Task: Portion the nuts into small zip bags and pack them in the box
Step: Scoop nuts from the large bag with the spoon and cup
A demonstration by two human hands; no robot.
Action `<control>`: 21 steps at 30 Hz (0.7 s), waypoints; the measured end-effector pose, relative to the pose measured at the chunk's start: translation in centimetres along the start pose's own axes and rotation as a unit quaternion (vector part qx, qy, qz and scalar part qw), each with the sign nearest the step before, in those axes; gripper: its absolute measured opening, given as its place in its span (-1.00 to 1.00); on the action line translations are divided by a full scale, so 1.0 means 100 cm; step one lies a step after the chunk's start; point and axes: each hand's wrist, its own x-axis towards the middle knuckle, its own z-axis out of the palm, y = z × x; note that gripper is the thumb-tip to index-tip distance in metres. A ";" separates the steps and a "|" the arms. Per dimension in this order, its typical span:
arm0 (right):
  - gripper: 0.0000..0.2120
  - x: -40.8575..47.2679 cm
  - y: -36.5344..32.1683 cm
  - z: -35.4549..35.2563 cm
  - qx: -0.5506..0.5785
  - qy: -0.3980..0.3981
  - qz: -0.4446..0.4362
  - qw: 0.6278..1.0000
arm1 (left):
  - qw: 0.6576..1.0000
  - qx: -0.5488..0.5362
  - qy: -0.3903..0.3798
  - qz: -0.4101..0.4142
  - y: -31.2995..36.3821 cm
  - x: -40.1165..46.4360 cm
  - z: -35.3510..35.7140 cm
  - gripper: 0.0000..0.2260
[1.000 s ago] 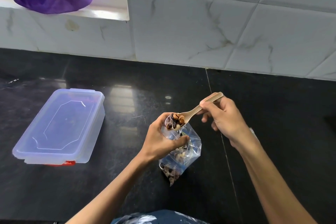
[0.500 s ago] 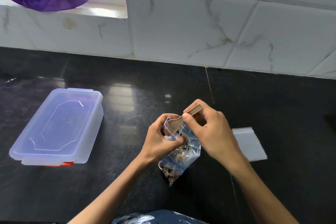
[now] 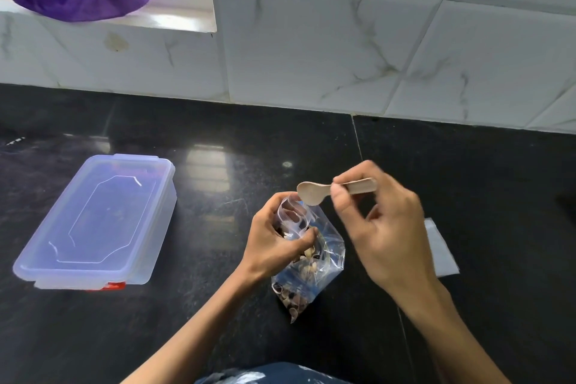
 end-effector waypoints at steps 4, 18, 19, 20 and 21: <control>-0.93 0.003 0.006 -0.020 0.101 0.112 0.018 0.988 | 1.000 -0.008 0.002 0.010 0.006 0.002 0.003 -0.58; -0.88 -0.036 0.082 -0.005 0.122 0.088 0.227 0.962 | 0.999 -0.025 -0.033 0.022 0.003 0.015 0.031 -0.53; -0.85 -0.042 0.086 0.003 0.122 0.063 0.252 0.958 | 0.999 -0.025 -0.036 0.021 0.002 0.016 0.030 -0.54; -0.84 -0.047 0.087 0.010 0.120 0.036 0.270 0.955 | 0.999 -0.025 -0.040 0.020 0.002 0.016 0.030 -0.54; -0.87 -0.050 0.086 0.017 0.117 0.010 0.274 0.955 | 0.999 -0.028 -0.043 0.020 0.002 0.017 0.029 -0.55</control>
